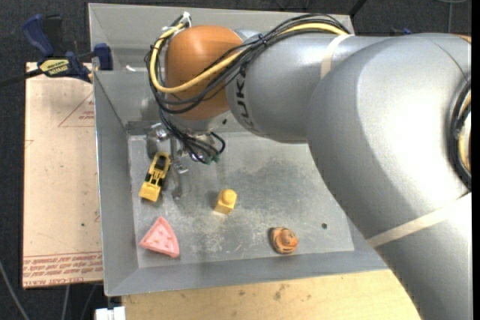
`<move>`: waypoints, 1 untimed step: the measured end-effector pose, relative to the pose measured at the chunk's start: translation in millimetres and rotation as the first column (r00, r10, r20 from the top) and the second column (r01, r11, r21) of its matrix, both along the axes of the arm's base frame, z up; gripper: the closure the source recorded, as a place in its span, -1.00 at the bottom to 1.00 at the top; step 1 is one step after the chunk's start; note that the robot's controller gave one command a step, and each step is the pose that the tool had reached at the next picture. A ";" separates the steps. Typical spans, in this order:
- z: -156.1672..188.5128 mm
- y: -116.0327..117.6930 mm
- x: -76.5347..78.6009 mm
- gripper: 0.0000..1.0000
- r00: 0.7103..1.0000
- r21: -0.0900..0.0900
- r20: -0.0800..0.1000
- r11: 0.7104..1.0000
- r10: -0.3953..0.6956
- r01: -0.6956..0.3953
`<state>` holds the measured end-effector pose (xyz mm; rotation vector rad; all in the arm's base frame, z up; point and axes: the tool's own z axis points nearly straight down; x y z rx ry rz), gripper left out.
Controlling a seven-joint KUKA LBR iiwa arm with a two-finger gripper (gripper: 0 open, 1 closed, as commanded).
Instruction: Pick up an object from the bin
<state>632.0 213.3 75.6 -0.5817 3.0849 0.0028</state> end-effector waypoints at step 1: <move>-4.9 15.3 -7.0 1.00 0.960 0.000 0.001 0.960 0.279 -0.279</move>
Offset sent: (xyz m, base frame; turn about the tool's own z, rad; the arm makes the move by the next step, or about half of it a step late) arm 0.0000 0.0000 0.0000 0.0000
